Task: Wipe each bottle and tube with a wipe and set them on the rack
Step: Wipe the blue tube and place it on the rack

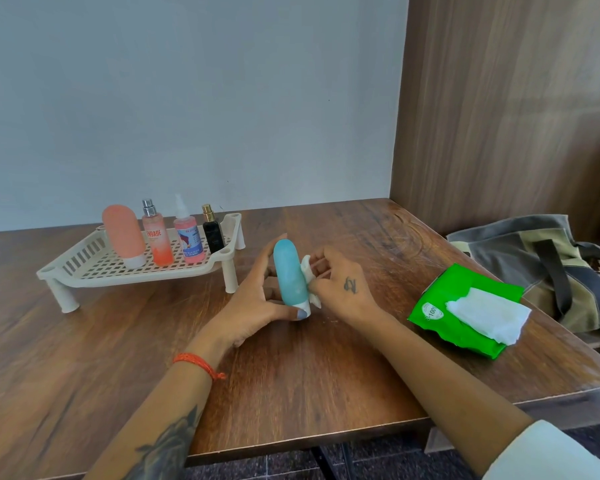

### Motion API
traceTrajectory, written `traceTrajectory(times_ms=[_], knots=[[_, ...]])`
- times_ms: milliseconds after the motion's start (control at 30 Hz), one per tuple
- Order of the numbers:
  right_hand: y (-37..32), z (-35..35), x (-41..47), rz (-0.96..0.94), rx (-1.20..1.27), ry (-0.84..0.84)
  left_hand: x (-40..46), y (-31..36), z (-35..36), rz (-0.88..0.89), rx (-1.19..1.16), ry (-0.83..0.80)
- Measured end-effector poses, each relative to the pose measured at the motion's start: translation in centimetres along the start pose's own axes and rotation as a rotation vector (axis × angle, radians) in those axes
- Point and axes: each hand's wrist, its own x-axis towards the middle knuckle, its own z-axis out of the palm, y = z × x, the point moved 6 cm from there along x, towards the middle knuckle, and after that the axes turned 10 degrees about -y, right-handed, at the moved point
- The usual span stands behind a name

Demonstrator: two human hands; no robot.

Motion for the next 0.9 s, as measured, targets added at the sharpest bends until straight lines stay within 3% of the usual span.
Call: traceTrajectory(times_ms=[167, 367, 533, 733, 800, 900], knots=[[-2.2, -1.3, -1.0, -0.259, -0.032, 0.205, 0.0, -0.2, -0.1, -0.005, -0.013, 0.006], [-2.8, -0.4, -1.4, -0.433, -0.217, 0.127, 0.0, -0.2, -0.2, -0.016, -0.033, 0.006], [-2.4, -0.4, -1.1, -0.371, -0.214, 0.080, 0.1, -0.4, -0.4, -0.015, -0.031, 0.017], [-0.6, -0.8, -0.3, -0.059, -0.252, 0.041, 0.1, -0.3, -0.3, -0.001, -0.027, 0.021], [-0.5, -1.3, -0.4, -0.050, -0.217, 0.134, 0.1, -0.4, -0.4, -0.006, -0.028, 0.020], [-2.1, -2.4, -1.3, -0.300, -0.151, 0.425, 0.0, -0.2, -0.2, -0.017, -0.026, 0.026]])
